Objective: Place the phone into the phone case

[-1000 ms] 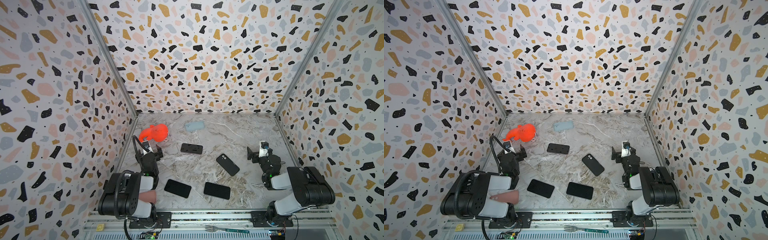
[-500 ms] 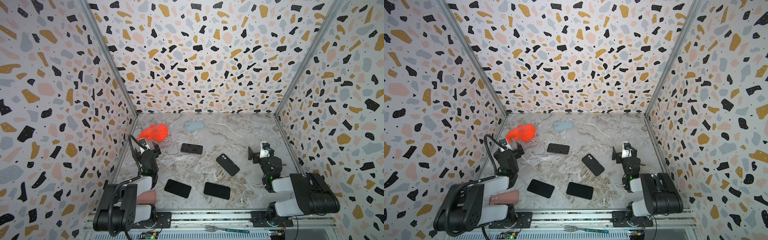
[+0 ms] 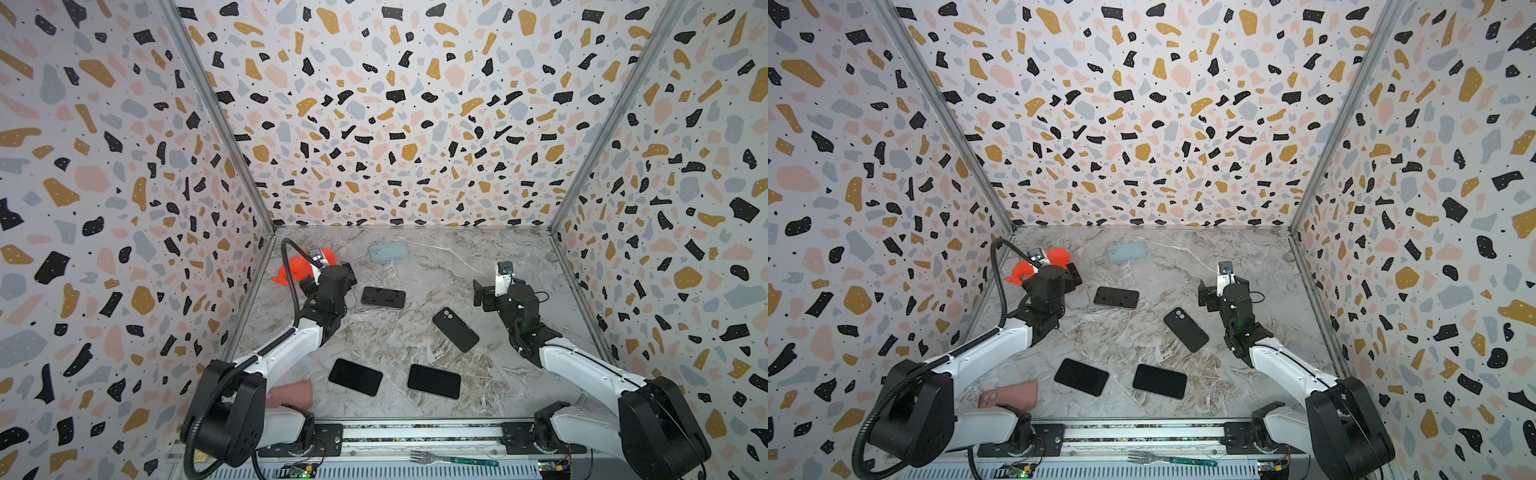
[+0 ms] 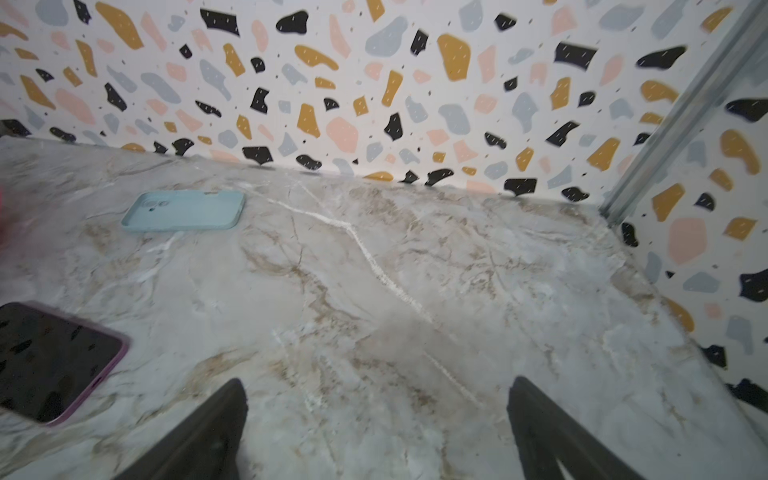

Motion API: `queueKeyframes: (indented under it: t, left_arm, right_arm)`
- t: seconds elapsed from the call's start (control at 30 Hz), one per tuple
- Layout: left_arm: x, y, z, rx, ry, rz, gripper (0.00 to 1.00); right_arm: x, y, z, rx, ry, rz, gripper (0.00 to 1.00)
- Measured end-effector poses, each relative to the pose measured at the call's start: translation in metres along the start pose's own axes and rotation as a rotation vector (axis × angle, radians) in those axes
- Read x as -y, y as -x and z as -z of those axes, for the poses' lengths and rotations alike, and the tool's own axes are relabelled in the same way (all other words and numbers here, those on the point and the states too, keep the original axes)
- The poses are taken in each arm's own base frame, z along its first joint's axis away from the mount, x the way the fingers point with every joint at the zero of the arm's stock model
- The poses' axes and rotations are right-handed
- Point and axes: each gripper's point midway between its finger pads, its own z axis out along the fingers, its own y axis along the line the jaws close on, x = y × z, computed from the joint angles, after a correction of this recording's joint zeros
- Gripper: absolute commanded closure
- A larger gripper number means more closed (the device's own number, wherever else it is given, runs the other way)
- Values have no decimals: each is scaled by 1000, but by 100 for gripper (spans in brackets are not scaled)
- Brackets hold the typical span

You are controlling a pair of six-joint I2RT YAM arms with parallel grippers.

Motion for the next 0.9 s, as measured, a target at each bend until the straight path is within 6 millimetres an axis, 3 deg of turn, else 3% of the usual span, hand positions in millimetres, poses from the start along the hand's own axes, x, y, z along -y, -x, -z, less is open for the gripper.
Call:
queueKeyframes:
  t: [0.13, 0.43, 0.6, 0.7, 0.9]
  left_arm:
    - [42, -34, 15, -116, -109, -43, 0]
    - [93, -93, 40, -377, -374, -24, 0]
    - [119, -134, 53, -552, -507, -31, 0]
    - [128, -149, 59, -621, -558, -36, 0]
    - [136, -157, 73, -673, -628, -48, 0]
  right_arm:
    - [-15, -41, 6, -172, 51, -29, 1]
    - [-31, -104, 16, -438, 122, -28, 0]
    - [-41, -119, 9, -525, 162, -15, 6]
    - [-48, -124, 4, -560, 186, -5, 16]
    - [-53, -134, -4, -607, 200, 16, 30]
